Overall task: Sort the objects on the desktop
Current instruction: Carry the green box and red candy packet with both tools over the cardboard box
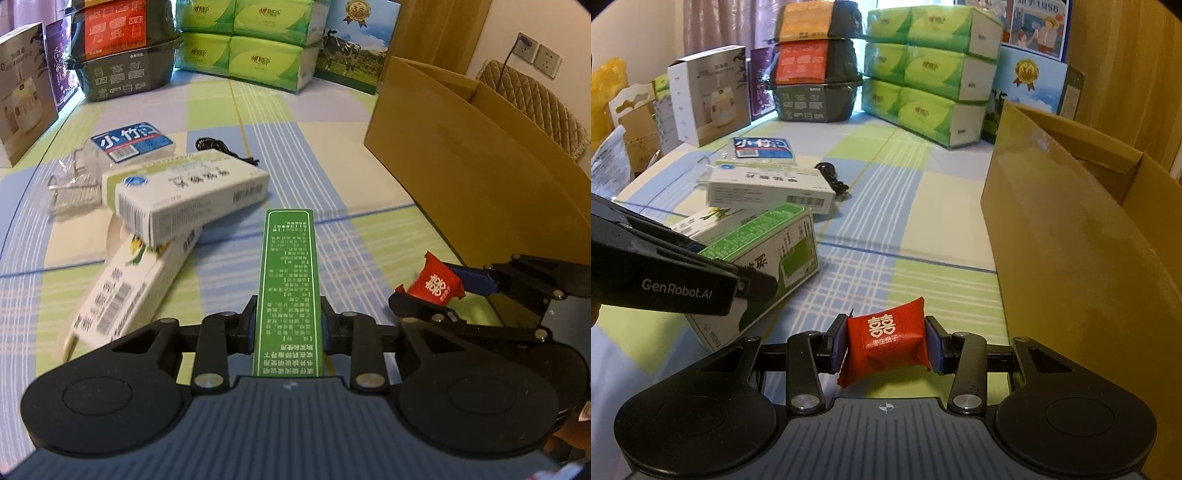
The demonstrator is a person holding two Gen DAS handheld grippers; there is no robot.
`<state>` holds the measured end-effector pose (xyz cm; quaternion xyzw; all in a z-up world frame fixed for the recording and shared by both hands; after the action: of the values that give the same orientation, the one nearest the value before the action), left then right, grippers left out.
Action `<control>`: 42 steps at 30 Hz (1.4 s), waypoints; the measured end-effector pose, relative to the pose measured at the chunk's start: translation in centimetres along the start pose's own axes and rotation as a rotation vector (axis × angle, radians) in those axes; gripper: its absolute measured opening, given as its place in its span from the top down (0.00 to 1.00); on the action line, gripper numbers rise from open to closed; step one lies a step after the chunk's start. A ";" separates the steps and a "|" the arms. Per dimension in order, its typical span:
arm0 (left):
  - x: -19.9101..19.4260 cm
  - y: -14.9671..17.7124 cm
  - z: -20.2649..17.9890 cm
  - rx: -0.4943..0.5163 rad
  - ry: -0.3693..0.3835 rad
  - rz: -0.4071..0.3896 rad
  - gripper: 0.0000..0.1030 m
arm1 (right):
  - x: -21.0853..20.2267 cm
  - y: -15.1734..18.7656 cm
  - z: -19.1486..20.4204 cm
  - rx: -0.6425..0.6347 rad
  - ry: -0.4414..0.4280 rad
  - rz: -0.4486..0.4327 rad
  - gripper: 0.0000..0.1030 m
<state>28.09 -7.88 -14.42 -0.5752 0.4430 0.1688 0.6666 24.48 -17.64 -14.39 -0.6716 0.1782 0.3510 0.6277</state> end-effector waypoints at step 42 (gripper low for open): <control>-13.4 2.8 -9.9 0.041 -0.021 -0.066 0.76 | -19.1 4.7 -2.0 0.085 0.021 -0.082 0.62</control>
<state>14.72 -12.39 -5.05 -0.5739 0.4203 0.1436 0.6880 8.64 -24.13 -4.53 -0.6546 0.1718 0.3103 0.6676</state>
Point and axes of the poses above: each gripper's, at about its wrist camera, not at the fingertips, and x roughly the way its jaws point, z to its left, y to its underside, the point moved 9 cm from there along x, roughly the way its jaws point, and after that the axes turned 7 degrees about x, right-handed, at the moved point
